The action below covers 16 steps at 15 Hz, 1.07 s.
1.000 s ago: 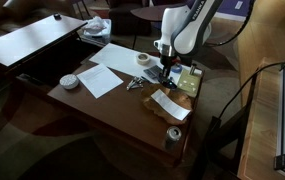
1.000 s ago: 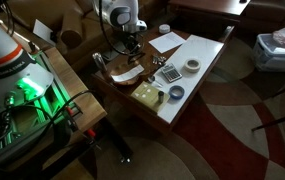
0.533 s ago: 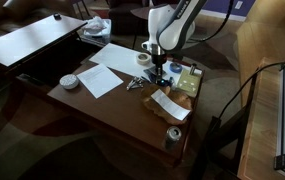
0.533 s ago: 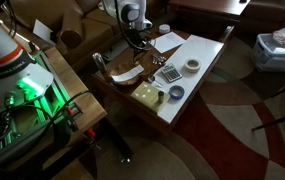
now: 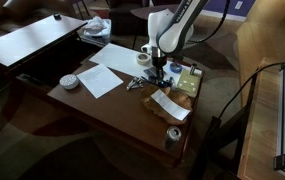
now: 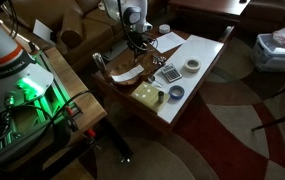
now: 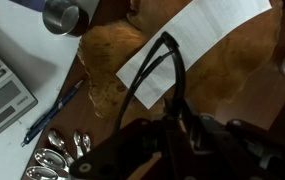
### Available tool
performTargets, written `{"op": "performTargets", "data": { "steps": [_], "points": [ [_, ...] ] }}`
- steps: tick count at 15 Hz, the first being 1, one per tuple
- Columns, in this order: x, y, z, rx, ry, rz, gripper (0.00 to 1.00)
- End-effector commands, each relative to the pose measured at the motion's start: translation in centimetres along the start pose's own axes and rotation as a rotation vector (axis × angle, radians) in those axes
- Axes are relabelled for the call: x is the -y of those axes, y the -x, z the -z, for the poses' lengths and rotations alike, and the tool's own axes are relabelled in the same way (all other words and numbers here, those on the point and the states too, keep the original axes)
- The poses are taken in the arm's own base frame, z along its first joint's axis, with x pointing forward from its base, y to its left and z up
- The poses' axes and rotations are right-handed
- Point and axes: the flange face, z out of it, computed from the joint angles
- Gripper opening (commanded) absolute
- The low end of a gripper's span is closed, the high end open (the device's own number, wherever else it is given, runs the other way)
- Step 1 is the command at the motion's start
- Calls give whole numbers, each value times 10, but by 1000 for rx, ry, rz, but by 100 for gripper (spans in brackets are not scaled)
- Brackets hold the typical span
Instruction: Move the black sunglasses from the book to the tray
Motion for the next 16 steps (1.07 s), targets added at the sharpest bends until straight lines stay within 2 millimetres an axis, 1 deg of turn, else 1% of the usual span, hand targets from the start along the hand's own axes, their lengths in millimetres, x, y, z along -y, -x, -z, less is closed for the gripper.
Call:
{"op": "performTargets", "data": {
  "steps": [1, 7, 12, 13, 14, 15, 16],
  "points": [
    [7, -20, -27, 4, 38, 148, 3],
    [6, -41, -54, 28, 28, 174, 3],
    [1, -51, -69, 55, 4, 203, 3],
    [-1, -51, -71, 58, 3, 206, 15],
    [-3, -53, -72, 60, 2, 206, 16],
    [-4, -53, -73, 61, -2, 210, 40],
    [-3, -53, -72, 64, -1, 212, 41]
  ]
}}
